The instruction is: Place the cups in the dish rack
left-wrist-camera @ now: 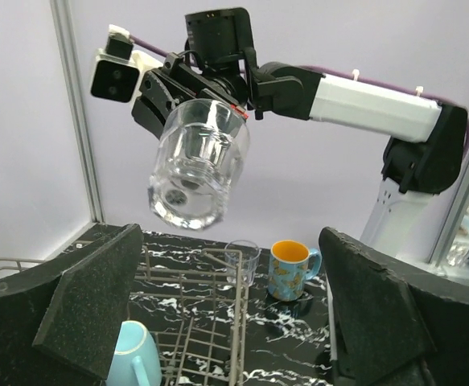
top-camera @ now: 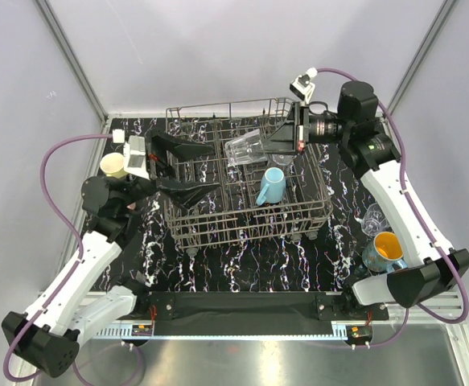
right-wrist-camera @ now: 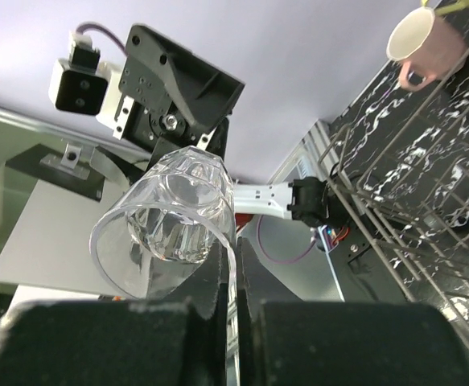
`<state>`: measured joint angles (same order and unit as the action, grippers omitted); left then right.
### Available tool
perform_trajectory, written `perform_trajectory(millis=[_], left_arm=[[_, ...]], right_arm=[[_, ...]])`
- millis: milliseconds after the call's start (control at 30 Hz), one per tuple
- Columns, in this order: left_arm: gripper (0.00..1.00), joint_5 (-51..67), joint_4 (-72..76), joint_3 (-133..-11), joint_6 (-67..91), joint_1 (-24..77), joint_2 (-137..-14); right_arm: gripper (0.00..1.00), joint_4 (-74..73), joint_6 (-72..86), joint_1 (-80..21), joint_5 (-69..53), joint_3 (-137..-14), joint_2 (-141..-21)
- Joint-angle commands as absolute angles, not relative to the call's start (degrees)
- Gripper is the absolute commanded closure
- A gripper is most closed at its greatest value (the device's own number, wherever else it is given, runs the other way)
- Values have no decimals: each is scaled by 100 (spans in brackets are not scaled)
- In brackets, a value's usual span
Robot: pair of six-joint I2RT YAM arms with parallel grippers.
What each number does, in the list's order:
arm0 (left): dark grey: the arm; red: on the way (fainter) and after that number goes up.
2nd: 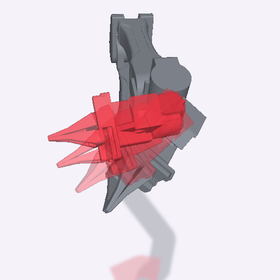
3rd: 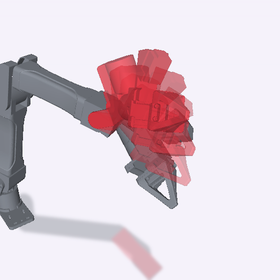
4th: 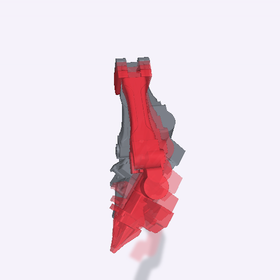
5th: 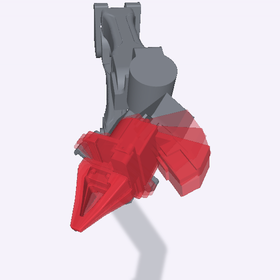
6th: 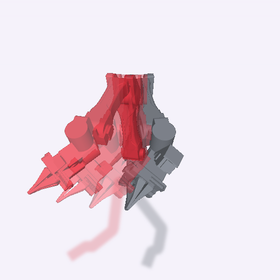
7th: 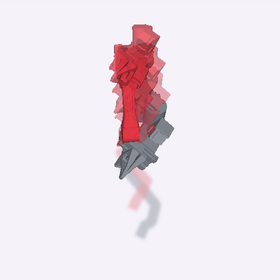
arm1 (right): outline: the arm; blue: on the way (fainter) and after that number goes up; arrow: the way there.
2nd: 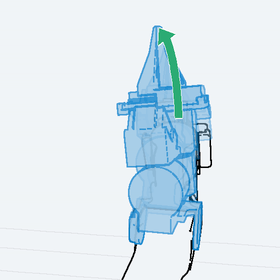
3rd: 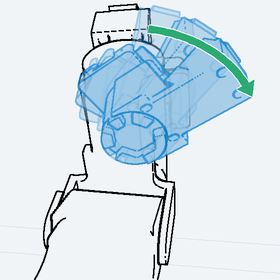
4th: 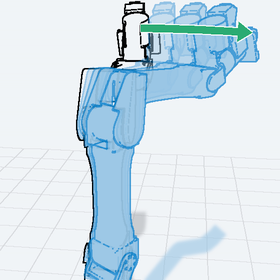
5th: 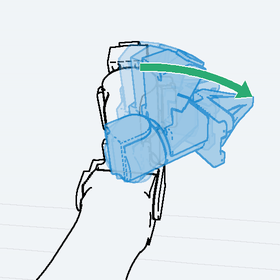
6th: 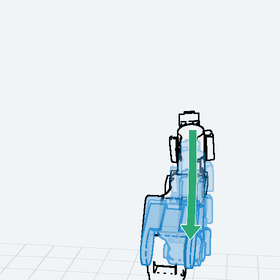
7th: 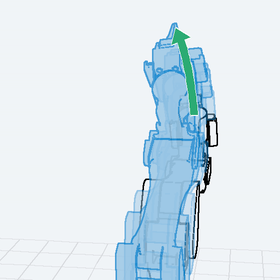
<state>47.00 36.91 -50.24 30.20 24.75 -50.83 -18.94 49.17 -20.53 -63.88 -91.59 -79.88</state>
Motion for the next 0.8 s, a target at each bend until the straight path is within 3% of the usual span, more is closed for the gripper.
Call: perform_trajectory(millis=[0,567,767], left_arm=[[1,4878,3982,-5299,2523,2575,-5238],[2,4772,4333,-5379,2900,2742,-5502],[8,4755,4421,-5431,3234,2751,-5537]], right_arm=[[100,-1477,4983,-2267,-6618,-9114,-7910],[100,-1099,5045,-2707,-6680,-9105,-8024],[100,-1002,5054,-2795,-6662,-9088,-8077]])
